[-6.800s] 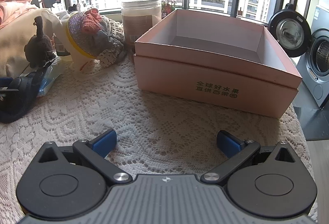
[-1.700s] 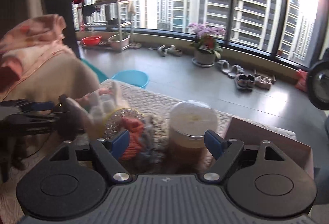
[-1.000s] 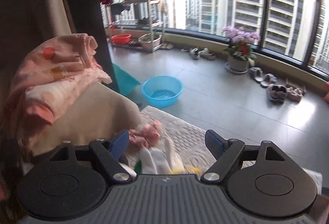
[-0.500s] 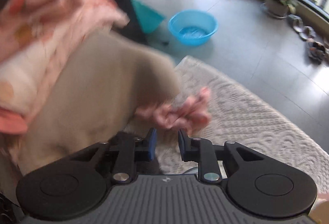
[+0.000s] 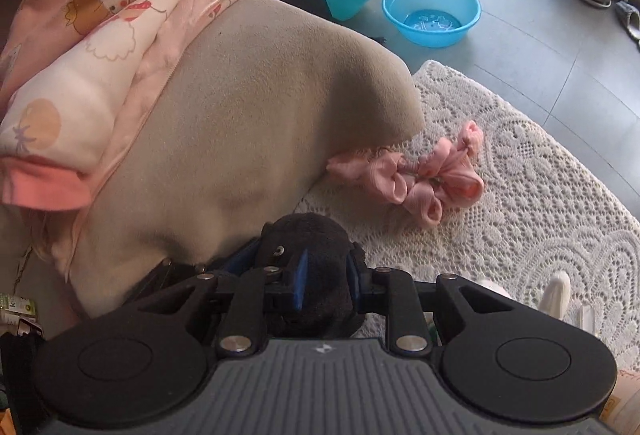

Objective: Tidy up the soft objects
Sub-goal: 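Grasp the pink bow scrunchie with the right gripper while the left holds the cat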

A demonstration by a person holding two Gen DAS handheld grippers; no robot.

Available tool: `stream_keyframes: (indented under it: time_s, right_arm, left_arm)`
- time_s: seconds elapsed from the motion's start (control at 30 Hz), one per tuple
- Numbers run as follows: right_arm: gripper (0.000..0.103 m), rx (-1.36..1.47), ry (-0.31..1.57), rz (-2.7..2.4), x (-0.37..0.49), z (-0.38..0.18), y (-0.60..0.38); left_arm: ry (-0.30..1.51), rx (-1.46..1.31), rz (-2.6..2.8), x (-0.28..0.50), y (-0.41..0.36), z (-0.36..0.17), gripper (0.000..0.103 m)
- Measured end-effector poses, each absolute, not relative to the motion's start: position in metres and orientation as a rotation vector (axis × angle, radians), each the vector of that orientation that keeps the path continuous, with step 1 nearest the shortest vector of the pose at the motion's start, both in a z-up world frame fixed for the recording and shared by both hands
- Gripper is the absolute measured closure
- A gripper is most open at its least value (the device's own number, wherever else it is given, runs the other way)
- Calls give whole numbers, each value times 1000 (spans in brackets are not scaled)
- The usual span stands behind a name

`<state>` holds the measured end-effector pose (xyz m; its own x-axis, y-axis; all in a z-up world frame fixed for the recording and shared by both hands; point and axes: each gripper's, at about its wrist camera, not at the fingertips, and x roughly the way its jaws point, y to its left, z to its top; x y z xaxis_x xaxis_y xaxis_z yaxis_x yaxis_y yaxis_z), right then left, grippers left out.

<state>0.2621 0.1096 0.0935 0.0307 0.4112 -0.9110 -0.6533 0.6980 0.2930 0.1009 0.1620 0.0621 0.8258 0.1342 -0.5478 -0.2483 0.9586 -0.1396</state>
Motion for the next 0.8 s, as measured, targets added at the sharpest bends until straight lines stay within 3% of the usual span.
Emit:
stream_keyframes:
  time_s: [0.1, 0.13, 0.17, 0.2, 0.23, 0.7, 0.73, 0.77, 0.8]
  right_arm:
    - [75, -243, 1245, 825, 266, 103, 107]
    - [60, -245, 1204, 811, 269, 110, 105]
    - [36, -252, 1150, 779, 273, 118, 102]
    - [27, -256, 1101, 739, 278, 124, 100]
    - [20, -256, 1074, 699, 285, 126, 99]
    - [19, -380, 1366, 476, 345, 32, 170]
    - [32, -391, 1353, 481, 342, 32, 173]
    - [59, -395, 1356, 501, 340, 32, 175]
    - [69, -393, 1365, 522, 337, 35, 174]
  left_arm:
    - [550, -158, 191, 98, 162, 57, 13]
    - [542, -158, 175, 95, 164, 58, 14]
    - [533, -166, 164, 90, 167, 59, 21]
    - [526, -175, 163, 85, 168, 62, 40]
    - [520, -188, 163, 79, 173, 65, 40]
    - [544, -207, 94, 48, 188, 69, 42]
    - [546, -200, 94, 48, 187, 69, 41]
    - [550, -188, 96, 49, 186, 69, 38]
    - [554, -176, 98, 51, 184, 67, 37]
